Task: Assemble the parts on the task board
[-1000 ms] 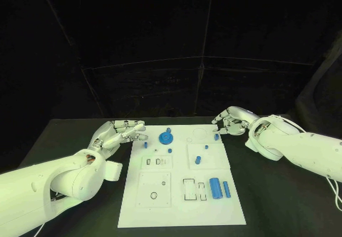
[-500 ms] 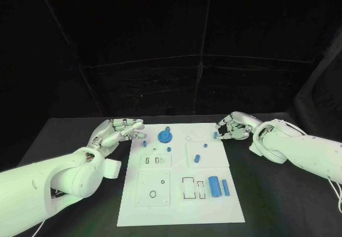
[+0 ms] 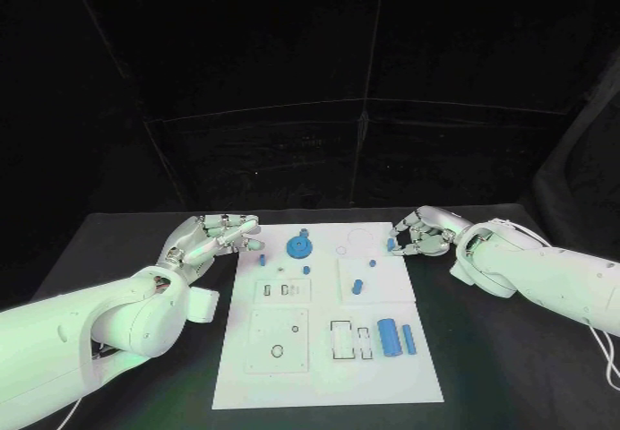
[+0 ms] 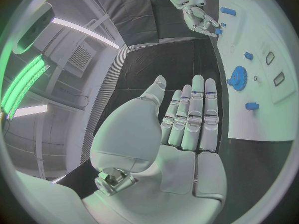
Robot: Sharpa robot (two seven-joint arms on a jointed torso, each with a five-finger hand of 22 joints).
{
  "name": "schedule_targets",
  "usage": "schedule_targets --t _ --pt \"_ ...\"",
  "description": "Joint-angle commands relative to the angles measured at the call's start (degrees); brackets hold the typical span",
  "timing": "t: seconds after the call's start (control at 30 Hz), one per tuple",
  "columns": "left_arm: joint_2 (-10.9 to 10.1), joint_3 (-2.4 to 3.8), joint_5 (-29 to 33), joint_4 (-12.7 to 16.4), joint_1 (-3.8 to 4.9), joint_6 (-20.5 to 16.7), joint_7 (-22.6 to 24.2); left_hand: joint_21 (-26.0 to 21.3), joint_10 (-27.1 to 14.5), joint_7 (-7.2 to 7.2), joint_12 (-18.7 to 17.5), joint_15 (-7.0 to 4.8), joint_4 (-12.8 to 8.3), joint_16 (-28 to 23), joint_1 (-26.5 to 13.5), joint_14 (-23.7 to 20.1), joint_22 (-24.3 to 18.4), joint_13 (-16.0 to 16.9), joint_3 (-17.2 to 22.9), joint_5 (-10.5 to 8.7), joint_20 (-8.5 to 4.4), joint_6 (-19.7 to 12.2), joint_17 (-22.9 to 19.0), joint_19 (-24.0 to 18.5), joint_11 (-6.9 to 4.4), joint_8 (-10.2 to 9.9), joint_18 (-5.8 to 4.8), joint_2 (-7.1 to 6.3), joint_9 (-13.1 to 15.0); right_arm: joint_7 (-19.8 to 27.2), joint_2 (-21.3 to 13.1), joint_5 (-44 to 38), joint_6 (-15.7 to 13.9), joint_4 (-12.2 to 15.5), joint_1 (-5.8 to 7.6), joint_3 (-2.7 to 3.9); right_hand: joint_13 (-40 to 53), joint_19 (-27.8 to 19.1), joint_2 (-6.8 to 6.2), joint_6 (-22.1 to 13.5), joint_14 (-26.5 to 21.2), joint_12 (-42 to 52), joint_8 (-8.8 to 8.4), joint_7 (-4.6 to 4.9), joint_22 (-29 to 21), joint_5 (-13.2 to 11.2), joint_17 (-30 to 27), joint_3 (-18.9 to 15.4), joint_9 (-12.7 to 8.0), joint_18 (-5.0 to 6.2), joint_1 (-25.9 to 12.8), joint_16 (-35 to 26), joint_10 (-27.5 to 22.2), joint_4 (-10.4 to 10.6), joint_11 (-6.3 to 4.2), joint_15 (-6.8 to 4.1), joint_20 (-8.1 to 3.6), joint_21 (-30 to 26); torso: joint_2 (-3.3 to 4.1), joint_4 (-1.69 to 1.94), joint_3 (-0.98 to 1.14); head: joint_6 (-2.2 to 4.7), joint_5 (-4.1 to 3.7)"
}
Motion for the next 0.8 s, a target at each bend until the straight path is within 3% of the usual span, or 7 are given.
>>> schedule_targets --t 0.03,0.27,0.8 --pt "0.1 0.05 -0.3 0.0 0.06 0.7 0.1 -0.3 0.2 0.11 -0.2 0.05 -0.3 -0.3 -0.1 0.3 -0.1 0.0 -0.1 -0.26 -0.01 0.3 0.1 0.4 0.22 -0.4 0.42 0.51 0.0 0.7 0.4 0.2 0.8 -0.2 0.06 0.02 0.2 0.0 0.84 0.3 3.2 0.1 0.21 -0.09 3.3 -0.4 1.6 0.0 0.1 -0.44 0.3 0.1 0.2 -0.2 0.12 0.01 0.05 -0.1 -0.01 -0.05 0.0 -0.08 0.05" --pt "0.1 0.05 -0.3 0.0 0.06 0.8 0.1 -0.3 0.2 0.11 -0.2 0.05 -0.3 -0.3 -0.1 0.3 -0.1 0.0 -0.1 -0.26 -0.01 0.3 0.1 0.4 0.22 -0.4 0.42 0.51 0.0 0.9 1.1 0.2 1.1 -0.6 -0.23 0.02 0.9 0.3 2.55 1.5 3.3 0.9 0.54 -0.21 3.6 -2.5 1.9 0.8 0.2 -0.51 1.4 0.2 0.6 -0.9 -0.02 -0.1 -0.02 0.1 -0.04 0.04 -0.01 -0.11 -0.05" --pt "0.0 0.05 -0.3 0.0 0.06 0.9 -0.1 -0.3 0.2 0.17 -0.3 0.08 -0.4 -0.4 -0.1 0.3 -0.1 0.0 0.0 -0.25 0.0 0.2 0.1 0.4 0.27 -0.5 0.41 0.57 0.0 0.8 1.4 -0.1 1.0 -1.2 -0.32 0.02 2.3 0.4 5.12 5.6 3.4 2.3 1.65 -1.1 3.9 -3.8 2.5 3.0 0.5 -0.55 2.2 0.4 1.4 -1.7 -0.77 -0.67 -0.45 0.2 -0.02 -0.04 -0.02 -0.13 -0.07"
